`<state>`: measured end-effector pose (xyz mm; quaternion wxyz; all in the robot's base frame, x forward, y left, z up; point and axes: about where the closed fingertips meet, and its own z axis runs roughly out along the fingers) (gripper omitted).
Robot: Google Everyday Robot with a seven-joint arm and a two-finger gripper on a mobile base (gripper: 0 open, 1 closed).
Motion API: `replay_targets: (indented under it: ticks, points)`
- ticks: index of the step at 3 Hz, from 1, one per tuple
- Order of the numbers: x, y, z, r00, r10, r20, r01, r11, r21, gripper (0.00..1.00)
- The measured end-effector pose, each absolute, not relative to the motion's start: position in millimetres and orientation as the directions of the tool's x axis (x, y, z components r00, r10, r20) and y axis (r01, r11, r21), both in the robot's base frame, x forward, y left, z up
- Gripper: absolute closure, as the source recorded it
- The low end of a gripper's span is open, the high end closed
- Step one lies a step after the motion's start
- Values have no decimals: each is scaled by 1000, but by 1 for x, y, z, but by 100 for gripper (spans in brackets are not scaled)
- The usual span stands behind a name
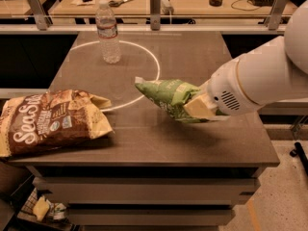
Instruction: Move green jalapeno chip bag near brown chip bag
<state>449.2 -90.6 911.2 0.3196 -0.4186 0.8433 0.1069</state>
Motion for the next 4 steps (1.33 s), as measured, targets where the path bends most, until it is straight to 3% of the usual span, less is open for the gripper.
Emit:
replay_targets:
  ticks: [3, 4]
  points:
    - [448, -87, 912, -439, -642, -628, -779, 621, -90, 12]
    - [448, -86, 913, -437, -644, -628, -780, 619, -91, 0]
